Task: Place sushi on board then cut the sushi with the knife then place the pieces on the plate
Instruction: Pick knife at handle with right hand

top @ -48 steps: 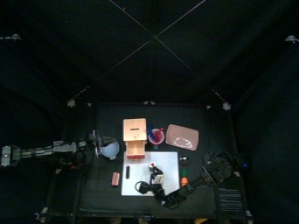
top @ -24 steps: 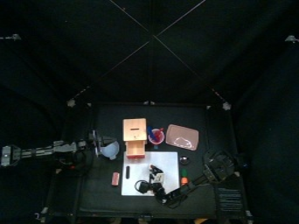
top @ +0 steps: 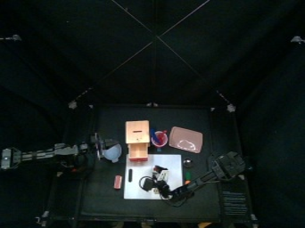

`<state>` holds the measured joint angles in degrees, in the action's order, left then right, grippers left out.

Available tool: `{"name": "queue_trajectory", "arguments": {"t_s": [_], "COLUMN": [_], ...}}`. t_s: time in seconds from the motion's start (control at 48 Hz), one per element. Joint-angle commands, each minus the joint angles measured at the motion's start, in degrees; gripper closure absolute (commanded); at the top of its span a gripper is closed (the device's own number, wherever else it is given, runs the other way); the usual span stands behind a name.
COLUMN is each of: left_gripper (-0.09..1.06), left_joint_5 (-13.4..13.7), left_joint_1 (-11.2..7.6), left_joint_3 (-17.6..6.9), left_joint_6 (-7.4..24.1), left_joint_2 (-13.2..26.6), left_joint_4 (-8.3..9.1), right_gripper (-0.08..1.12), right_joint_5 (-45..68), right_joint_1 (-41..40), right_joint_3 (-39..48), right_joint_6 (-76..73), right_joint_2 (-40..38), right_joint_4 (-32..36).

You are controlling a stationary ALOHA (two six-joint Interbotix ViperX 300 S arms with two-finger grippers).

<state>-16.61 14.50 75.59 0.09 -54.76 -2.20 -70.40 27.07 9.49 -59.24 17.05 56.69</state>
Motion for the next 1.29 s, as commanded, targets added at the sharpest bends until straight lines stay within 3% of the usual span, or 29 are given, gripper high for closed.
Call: {"name": "queue_trajectory", "arguments": {"t_s": [0.021,0.333,0.542,0.833,1.292], "left_gripper": [0.96,0.96,0.96,0.96,0.96], "left_joint_5": [-0.4,-0.3,-0.2,-0.1,-0.1], "left_joint_1": [0.09,0.18,0.18,0.79,0.88], "left_joint_3": [-0.7,-0.5,-0.5,-0.5,-0.4], "left_joint_6": [0.1,0.1,0.0,-0.1,-0.2], "left_joint_2": [0.1,0.1,0.1,0.1,0.1], "left_joint_4": [0.0,0.0,0.0,-0.09,-0.18], "right_gripper": [0.09,0.09,0.09,0.09,0.09], "right_joint_5": [1.2,16.1,16.2,15.9,9.9], "right_joint_1": [-1.7,-7.1,-7.5,-3.7,0.5], "right_joint_3": [0.9,4.5,5.0,1.9,-3.8], "right_joint_6": [-0.2,0.1,0.4,0.1,0.0], "right_joint_2": [-3.7,-4.0,-4.1,-3.7,-0.4], "right_joint_4": [-0.1,-6.3,-6.6,-12.8,-13.3]}}
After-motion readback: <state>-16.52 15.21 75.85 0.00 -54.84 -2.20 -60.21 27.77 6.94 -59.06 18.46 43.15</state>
